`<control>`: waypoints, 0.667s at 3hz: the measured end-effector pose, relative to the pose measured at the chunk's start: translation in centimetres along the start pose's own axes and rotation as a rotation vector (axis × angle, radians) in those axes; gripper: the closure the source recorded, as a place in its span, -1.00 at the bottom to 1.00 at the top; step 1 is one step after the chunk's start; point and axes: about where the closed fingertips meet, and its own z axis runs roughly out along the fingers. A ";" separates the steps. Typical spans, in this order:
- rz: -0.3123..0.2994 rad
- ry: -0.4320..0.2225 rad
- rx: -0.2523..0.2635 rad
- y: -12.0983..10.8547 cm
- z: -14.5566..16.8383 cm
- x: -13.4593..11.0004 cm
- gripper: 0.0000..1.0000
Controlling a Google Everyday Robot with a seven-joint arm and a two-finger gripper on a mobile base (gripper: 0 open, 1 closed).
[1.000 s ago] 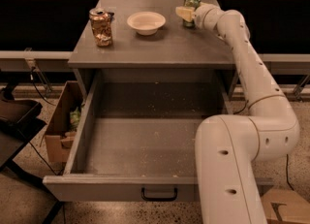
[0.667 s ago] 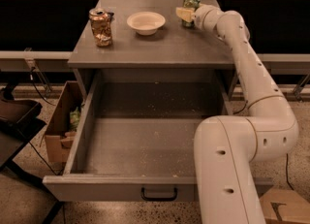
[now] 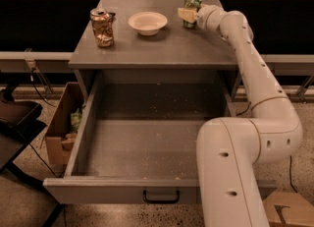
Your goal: Place green can into top drawer
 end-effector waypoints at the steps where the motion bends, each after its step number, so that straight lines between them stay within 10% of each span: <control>1: 0.000 0.000 0.000 -0.1 0.1 -0.1 1.00; 2: 0.001 0.001 -0.003 -0.2 -0.1 -0.2 1.00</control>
Offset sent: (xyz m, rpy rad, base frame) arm -0.0571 -0.0077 0.0427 0.0073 -0.0108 0.0735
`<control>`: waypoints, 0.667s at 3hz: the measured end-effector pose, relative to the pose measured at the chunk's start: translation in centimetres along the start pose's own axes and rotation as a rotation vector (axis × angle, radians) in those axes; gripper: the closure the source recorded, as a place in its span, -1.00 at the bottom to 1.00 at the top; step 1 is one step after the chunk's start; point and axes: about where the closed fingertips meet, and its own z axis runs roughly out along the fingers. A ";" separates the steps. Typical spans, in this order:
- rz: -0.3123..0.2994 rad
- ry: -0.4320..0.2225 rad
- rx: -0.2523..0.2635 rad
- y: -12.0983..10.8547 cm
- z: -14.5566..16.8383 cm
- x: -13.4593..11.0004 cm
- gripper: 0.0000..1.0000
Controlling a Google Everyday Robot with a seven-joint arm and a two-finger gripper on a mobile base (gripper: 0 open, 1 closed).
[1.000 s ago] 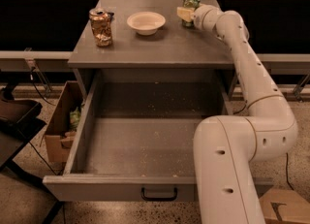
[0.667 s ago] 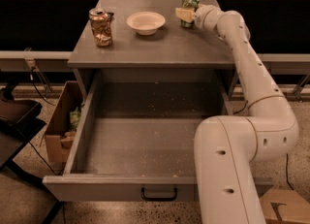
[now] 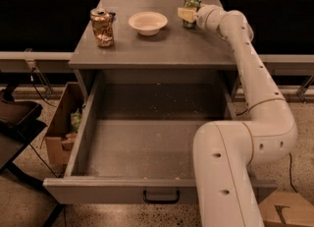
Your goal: Place green can into top drawer
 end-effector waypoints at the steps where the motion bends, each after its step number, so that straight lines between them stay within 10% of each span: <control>1: 0.003 -0.001 -0.044 -0.7 -2.8 -2.0 1.00; 2: -0.019 0.047 -0.069 -1.9 -6.7 -3.8 1.00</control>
Offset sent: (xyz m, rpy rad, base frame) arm -0.2104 -0.0439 0.0355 -0.0922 0.0663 0.0628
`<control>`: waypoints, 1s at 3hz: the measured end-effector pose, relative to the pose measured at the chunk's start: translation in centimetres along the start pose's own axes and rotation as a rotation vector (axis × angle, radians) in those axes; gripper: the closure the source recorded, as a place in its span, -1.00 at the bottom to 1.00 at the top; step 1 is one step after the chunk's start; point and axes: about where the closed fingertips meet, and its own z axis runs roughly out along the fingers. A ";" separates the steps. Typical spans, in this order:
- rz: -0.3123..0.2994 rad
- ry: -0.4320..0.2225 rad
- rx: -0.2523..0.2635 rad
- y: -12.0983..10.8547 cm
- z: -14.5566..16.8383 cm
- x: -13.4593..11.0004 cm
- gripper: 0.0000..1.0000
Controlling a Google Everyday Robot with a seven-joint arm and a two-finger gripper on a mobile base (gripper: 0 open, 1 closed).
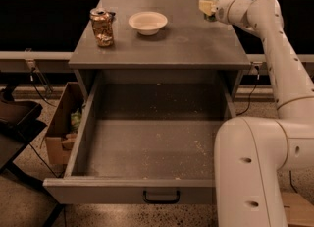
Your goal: Place green can into top drawer
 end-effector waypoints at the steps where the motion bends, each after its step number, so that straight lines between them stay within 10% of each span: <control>1: 0.003 0.008 -0.003 0.1 -0.1 0.1 1.00; 3: 0.063 0.208 -0.047 2.0 -4.2 0.8 1.00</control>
Offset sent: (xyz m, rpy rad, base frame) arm -0.0434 0.0016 -0.0033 -0.0237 0.1595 0.0385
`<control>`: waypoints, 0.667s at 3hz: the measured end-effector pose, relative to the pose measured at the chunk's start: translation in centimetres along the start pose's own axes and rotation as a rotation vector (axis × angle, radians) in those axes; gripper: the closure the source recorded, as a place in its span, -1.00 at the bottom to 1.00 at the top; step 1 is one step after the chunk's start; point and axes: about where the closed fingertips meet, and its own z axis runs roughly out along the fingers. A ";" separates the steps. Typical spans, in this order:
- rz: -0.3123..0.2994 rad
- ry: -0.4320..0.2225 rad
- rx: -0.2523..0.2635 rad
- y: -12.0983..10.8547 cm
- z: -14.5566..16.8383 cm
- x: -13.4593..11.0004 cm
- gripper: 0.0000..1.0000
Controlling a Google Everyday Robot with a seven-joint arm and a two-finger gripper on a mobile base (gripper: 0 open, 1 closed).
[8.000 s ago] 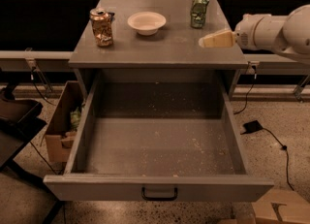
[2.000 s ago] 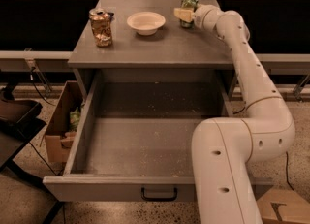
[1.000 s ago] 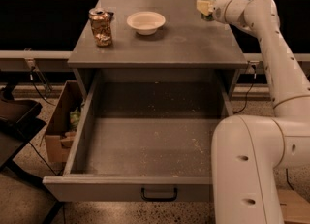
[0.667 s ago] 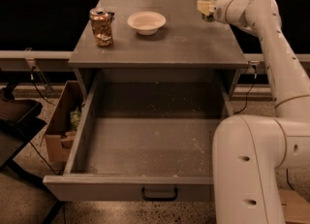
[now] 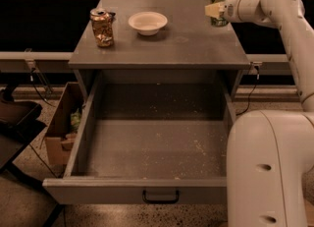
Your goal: Place green can into top drawer
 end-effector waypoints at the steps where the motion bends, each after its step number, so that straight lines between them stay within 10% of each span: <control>1: 0.053 0.129 0.003 3.1 -5.0 -0.7 1.00; 2: 0.062 0.148 0.016 3.6 -6.5 -1.0 1.00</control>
Offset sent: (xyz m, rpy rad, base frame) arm -0.1796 0.0083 -0.0155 -0.0632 0.4001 -0.1140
